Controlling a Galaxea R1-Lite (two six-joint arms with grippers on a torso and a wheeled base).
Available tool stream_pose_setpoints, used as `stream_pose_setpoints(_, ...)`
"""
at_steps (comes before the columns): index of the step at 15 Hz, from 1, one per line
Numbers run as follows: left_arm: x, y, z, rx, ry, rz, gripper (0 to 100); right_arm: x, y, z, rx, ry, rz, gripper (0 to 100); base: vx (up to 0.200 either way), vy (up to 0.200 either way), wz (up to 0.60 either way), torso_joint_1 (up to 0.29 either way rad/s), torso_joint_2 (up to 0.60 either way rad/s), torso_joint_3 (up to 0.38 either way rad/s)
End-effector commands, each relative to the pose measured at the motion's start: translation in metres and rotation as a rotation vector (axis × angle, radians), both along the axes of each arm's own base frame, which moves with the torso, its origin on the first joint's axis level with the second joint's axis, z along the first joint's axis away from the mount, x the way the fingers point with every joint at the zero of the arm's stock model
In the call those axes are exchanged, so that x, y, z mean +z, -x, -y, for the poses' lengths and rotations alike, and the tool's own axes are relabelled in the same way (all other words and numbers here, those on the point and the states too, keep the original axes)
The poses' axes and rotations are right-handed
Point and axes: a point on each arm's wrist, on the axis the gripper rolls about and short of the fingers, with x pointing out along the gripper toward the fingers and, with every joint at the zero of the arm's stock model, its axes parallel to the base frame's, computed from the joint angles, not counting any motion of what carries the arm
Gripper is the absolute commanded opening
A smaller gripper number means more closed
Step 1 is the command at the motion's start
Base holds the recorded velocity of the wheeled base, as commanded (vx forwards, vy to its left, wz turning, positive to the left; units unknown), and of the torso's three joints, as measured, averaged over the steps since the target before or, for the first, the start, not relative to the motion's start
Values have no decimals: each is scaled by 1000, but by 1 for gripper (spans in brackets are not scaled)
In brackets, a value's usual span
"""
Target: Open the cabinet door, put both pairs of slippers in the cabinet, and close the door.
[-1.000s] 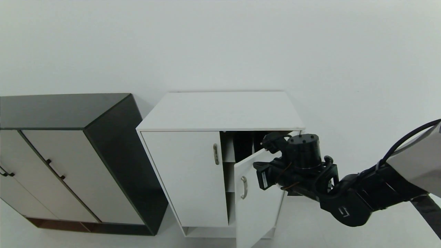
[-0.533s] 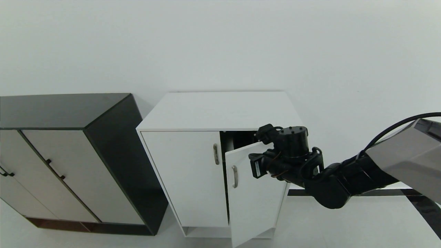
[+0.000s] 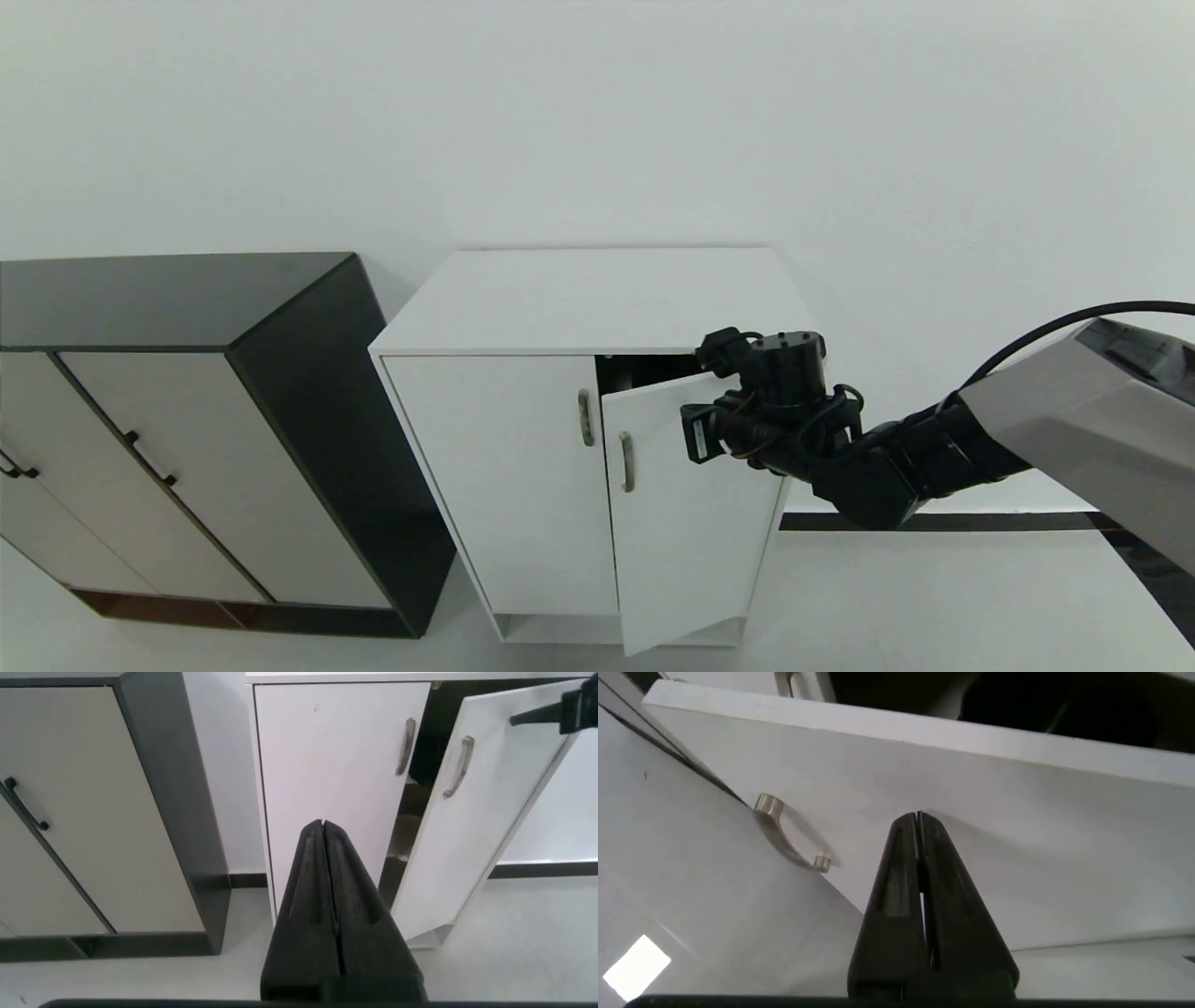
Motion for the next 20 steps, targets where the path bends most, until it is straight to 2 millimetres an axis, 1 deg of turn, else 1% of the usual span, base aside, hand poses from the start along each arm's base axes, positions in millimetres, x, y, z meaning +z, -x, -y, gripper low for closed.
stream_pose_setpoints(1, 0, 0, 0, 0, 0, 0, 0, -1, -10, 0, -14, 1, -1, 0, 0, 0, 0, 0, 0, 0)
stream_pose_setpoints(4, 0, 0, 0, 0, 0, 0, 0, 2, -20, -2, -22, -8, 12, 0, 0, 0, 0, 0, 0, 0)
stream_pose_setpoints(7, 0, 0, 0, 0, 0, 0, 0, 5, -24, 0, -30, -4, 7, 0, 0, 0, 0, 0, 0, 0)
stream_pose_setpoints(10, 0, 0, 0, 0, 0, 0, 0, 8, -25, -1, -30, -9, 14, 0, 0, 0, 0, 0, 0, 0)
stream_pose_setpoints(14, 0, 0, 0, 0, 0, 0, 0, 3, -28, 0, -34, -3, 5, 0, 0, 0, 0, 0, 0, 0)
stream_pose_setpoints(20, 0, 0, 0, 0, 0, 0, 0, 2, -29, 0, -39, -3, 4, 0, 0, 0, 0, 0, 0, 0)
